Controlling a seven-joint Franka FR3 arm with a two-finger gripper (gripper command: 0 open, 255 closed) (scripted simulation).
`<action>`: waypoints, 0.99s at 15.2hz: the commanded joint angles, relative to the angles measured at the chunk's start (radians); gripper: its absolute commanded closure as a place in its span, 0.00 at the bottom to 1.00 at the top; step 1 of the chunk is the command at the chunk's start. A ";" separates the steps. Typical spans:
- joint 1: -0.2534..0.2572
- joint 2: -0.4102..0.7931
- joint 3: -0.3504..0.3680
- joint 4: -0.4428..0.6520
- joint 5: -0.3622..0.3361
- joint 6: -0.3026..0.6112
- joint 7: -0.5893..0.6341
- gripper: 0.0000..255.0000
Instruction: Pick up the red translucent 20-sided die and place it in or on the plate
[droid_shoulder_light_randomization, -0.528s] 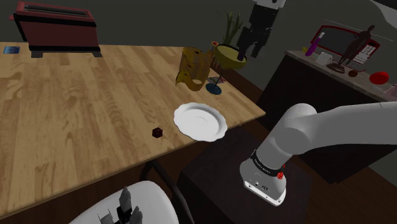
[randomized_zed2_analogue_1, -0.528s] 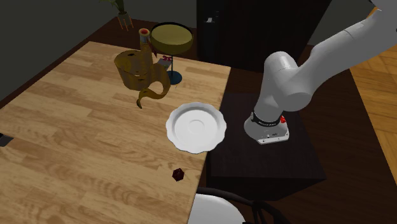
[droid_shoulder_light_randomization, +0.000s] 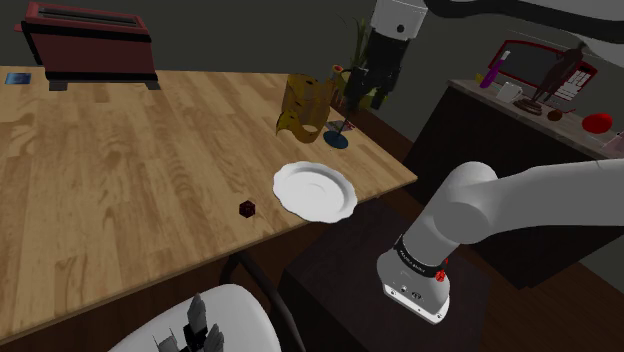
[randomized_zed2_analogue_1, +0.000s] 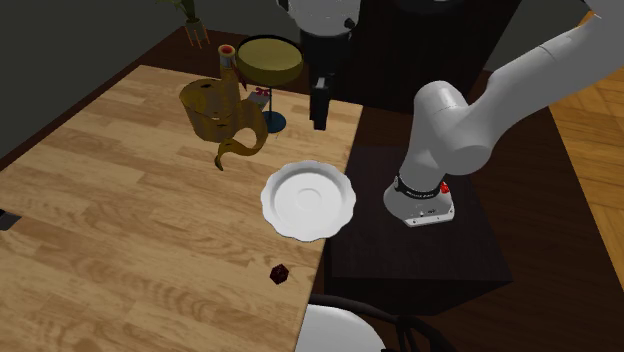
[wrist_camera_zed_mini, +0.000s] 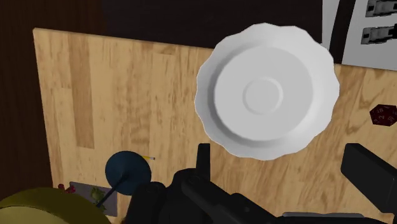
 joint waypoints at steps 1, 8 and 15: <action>0.015 -0.004 0.043 -0.050 0.025 0.062 0.041 0.00; 0.054 0.083 0.205 -0.135 0.092 0.280 0.182 0.00; 0.052 0.261 0.388 -0.145 0.104 0.511 0.343 0.00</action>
